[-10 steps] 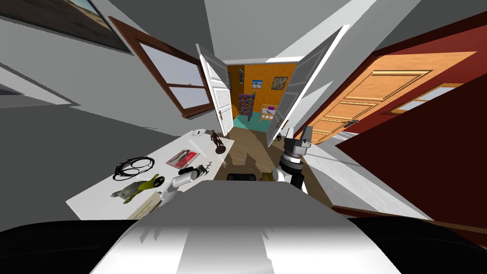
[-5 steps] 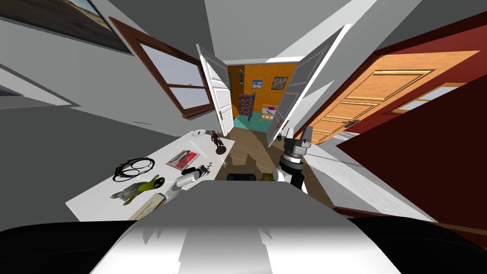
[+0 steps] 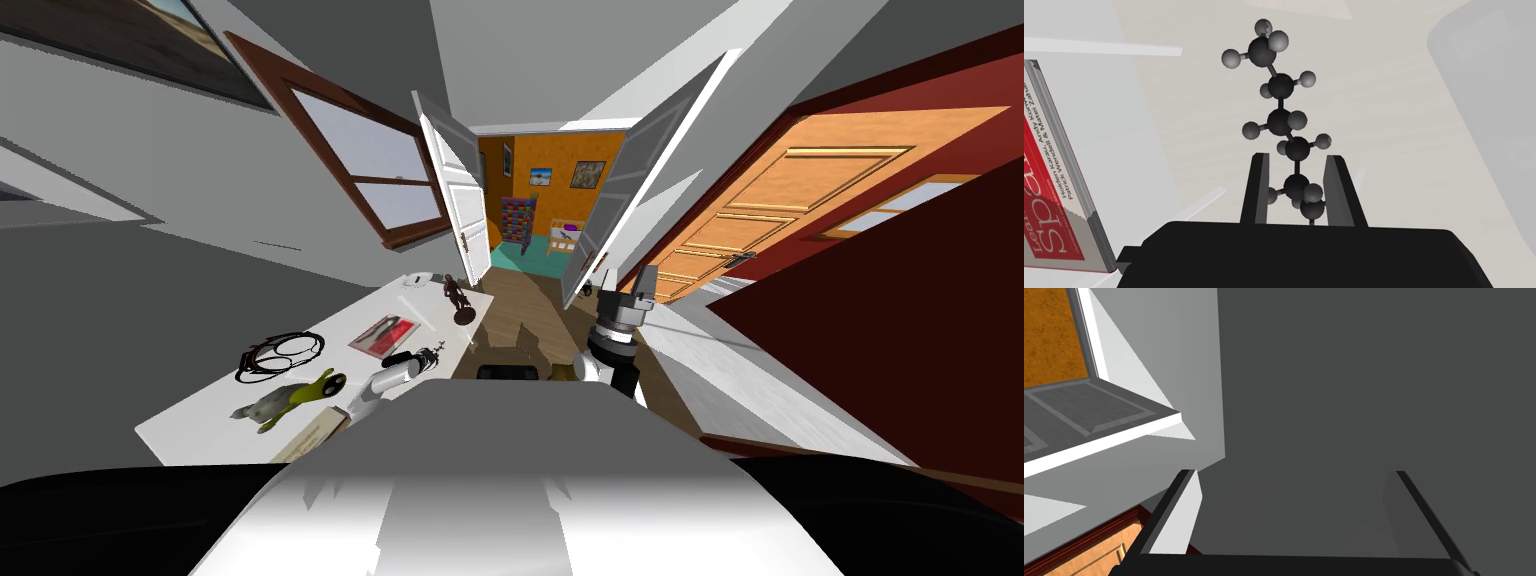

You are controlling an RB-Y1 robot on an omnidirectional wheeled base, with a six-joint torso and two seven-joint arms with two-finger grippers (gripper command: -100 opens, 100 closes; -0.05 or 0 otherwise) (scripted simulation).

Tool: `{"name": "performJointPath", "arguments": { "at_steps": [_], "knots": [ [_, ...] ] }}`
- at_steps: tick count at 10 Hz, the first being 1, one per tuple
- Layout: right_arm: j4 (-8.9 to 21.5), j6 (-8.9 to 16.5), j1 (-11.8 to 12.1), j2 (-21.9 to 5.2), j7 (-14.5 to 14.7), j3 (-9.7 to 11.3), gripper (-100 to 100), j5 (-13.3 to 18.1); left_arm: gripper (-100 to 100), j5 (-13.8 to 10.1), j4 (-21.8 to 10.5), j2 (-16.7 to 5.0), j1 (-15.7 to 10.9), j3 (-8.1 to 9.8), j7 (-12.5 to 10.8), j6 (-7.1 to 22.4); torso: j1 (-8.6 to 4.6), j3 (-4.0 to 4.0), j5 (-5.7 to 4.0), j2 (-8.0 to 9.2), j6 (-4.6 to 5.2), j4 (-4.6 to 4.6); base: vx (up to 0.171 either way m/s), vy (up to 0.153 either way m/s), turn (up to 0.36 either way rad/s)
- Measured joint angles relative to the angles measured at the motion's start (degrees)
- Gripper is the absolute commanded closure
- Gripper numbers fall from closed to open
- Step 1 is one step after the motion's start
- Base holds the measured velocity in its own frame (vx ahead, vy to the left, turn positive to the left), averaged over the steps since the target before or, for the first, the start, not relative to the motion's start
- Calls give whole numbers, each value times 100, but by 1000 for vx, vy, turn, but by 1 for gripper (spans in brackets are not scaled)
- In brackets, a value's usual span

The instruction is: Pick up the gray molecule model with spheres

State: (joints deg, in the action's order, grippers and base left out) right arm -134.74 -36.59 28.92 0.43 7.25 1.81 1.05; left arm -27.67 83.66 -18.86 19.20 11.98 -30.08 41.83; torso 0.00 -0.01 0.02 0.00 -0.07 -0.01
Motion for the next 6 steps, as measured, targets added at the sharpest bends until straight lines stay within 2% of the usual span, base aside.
{"name": "performJointPath", "arguments": {
  "at_steps": [1,2,5,6],
  "knots": [
    [0,0,0,0,0,0,0,0,0,1,0,-1,0,0,1,0,0,0,0,0,0,0,0,0,0],
    [0,0,0,0,0,0,0,0,100,1,0,-1,0,0,1,-1,0,0,0,0,-1,0,-18,-15,3],
    [0,0,0,0,0,0,0,0,100,-73,386,-134,151,50,-114,257,-16,7,-3,13,-2,2,-22,-30,4],
    [0,0,0,0,0,0,0,0,0,-74,402,-139,156,51,-123,278,-8,4,0,8,-2,1,0,0,0]
  ]
}}
